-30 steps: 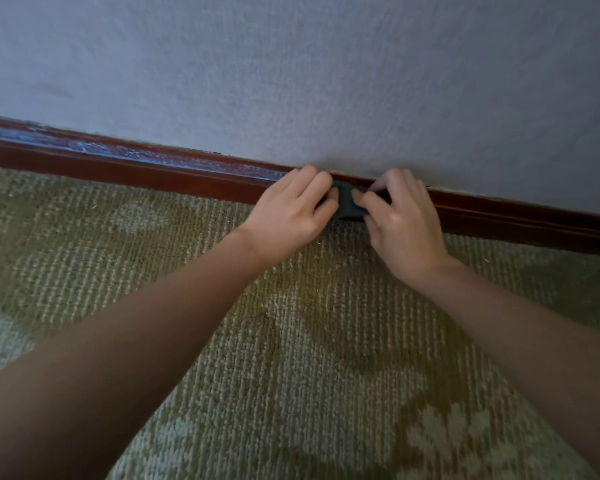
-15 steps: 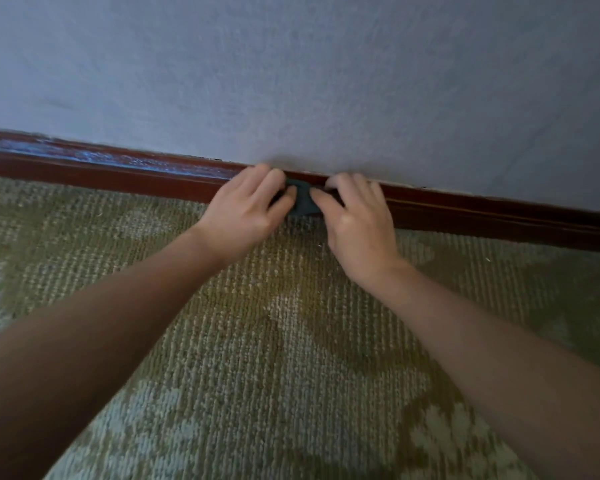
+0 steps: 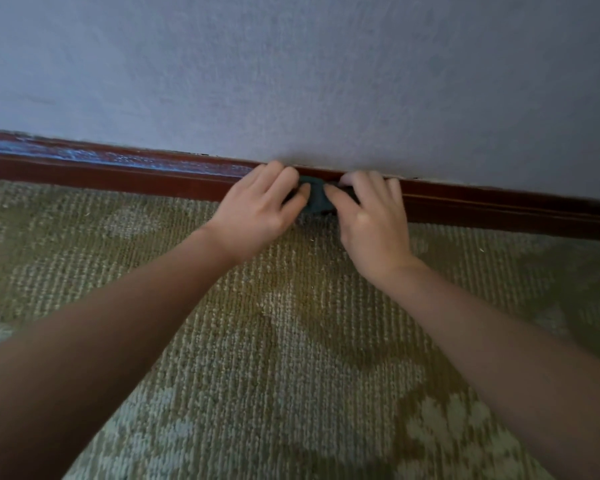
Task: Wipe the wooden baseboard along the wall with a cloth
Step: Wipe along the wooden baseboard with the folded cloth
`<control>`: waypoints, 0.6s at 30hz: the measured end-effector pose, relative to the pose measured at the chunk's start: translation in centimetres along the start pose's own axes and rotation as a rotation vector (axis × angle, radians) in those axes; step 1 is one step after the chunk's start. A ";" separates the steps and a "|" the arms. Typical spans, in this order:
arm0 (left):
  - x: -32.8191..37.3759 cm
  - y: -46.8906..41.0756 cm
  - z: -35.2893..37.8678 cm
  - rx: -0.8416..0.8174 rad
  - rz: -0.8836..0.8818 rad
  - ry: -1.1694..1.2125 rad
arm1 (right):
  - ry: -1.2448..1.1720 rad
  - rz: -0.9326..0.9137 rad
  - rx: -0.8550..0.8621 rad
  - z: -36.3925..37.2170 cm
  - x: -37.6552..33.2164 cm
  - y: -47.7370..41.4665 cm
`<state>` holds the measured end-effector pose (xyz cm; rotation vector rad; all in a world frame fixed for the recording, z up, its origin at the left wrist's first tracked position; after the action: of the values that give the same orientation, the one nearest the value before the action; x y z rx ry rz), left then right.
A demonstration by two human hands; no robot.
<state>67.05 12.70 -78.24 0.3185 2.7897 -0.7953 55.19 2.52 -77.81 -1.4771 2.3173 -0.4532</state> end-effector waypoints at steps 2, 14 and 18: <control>0.1 0.1 -0.1 -0.001 -0.045 0.013 | 0.020 -0.025 -0.023 -0.2 0.0 -0.2; 1.3 -2.7 0.6 0.030 0.025 0.037 | -0.030 0.107 0.020 -1.1 2.3 1.1; 0.1 -0.3 0.0 -0.017 -0.023 0.038 | -0.021 -0.007 -0.030 -0.4 0.7 -0.2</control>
<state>66.86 12.45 -78.13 0.3019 2.8393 -0.7781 54.87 1.81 -77.42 -1.4968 2.3137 -0.4041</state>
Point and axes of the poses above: each hand's wrist, its own y-axis away from the middle knuckle, its own z-axis out of the palm, x = y × z, the point moved 2 cm from there along -y, towards the middle knuckle, and after that the axes turned 8 degrees about z, right-handed, at the moved point
